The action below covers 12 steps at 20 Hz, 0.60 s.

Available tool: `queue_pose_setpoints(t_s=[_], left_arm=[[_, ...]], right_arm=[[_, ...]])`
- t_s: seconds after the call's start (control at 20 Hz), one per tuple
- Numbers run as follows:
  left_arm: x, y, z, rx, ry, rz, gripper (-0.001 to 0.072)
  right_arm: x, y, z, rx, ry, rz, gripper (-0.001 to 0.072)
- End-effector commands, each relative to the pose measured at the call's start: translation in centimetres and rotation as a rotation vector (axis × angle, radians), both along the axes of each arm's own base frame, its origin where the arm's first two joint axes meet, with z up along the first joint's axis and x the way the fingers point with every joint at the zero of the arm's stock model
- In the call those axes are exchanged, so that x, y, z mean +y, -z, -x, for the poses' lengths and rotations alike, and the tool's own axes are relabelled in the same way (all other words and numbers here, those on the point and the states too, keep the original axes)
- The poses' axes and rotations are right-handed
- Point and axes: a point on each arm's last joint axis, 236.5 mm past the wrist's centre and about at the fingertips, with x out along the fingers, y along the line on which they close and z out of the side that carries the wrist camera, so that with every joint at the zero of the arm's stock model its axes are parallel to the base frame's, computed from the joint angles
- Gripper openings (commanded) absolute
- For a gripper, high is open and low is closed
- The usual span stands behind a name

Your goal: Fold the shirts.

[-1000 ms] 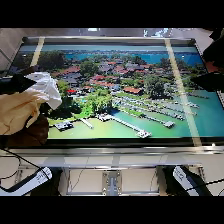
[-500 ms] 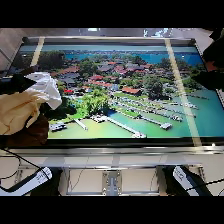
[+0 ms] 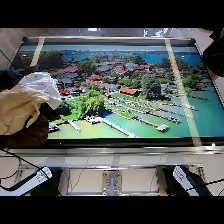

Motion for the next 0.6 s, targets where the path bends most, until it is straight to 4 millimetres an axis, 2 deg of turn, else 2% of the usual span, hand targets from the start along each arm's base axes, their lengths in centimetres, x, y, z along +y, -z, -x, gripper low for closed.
queue_pose_setpoints(t_s=[0.0,0.05,0.1,0.2,0.25,0.3,0.4,0.5,0.55], left_arm=[[3.4,0.2,0.5,0.0,-0.081,-0.054,0.0056],[4.6,0.6,1.0,0.019,-0.103,-0.085,0.0088],[5.8,1.0,1.5,0.038,-0.124,-0.115,0.0156],[8.2,1.7,2.5,0.069,-0.168,-0.181,0.0198],[9.1,1.9,2.9,0.083,-0.183,-0.217,0.0543],[9.6,2.0,3.0,0.091,-0.19,-0.239,0.072],[10.4,2.4,2.9,0.097,-0.206,-0.253,0.072],[11.2,3.8,2.7,0.132,-0.282,-0.176,0.072],[11.5,4.8,2.6,0.156,-0.306,-0.144,0.072]], right_arm=[[-0.4,-0.6,-0.5,-0.028,0.022,-0.007,0.0217],[-0.3,-0.8,-0.5,-0.03,0.021,-0.014,0.0215],[0.1,-1.2,-0.4,-0.041,0.01,-0.035,0.0209],[1.5,-2.8,-0.3,-0.084,-0.031,-0.111,0.021],[2.1,-3.5,-0.2,-0.101,-0.052,-0.141,0.021],[2.8,-4.0,0.0,-0.11,-0.075,-0.168,0.021],[3.7,-3.8,0.3,-0.098,-0.11,-0.172,0.0212],[5.1,-3.5,0.6,-0.081,-0.153,-0.166,0.0219],[5.8,-3.5,0.8,-0.077,-0.173,-0.168,0.0305]])
